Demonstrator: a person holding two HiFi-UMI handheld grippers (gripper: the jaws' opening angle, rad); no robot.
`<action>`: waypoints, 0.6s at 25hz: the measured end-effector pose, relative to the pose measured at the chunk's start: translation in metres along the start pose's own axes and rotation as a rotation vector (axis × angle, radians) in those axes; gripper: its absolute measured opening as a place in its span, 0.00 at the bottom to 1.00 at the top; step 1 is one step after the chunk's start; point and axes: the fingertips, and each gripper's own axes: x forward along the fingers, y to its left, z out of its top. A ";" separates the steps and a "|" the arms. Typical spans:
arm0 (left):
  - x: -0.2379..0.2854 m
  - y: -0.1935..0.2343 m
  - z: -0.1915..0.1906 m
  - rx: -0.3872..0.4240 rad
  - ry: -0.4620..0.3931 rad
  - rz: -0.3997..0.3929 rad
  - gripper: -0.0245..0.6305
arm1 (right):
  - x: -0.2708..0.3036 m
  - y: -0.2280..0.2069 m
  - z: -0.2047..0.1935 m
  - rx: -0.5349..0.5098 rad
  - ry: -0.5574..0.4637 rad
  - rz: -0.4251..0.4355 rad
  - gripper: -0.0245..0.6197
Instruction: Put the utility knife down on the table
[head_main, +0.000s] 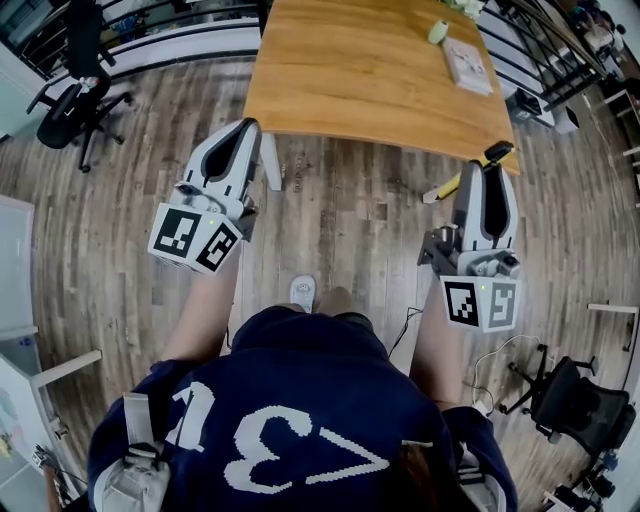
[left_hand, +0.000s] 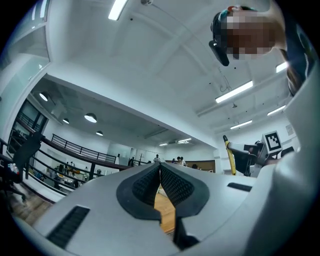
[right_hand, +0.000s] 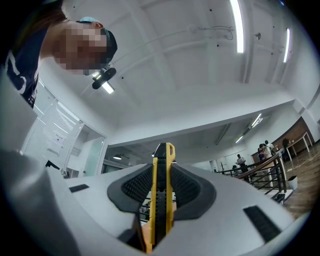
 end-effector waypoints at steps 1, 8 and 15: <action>0.004 0.004 -0.001 -0.007 0.000 -0.002 0.06 | 0.005 -0.002 -0.001 0.004 -0.001 -0.004 0.23; 0.038 0.031 -0.015 0.006 0.026 0.020 0.06 | 0.045 -0.020 -0.022 0.033 0.001 -0.001 0.23; 0.090 0.050 -0.018 0.029 0.029 0.044 0.06 | 0.104 -0.053 -0.041 0.062 -0.010 0.037 0.23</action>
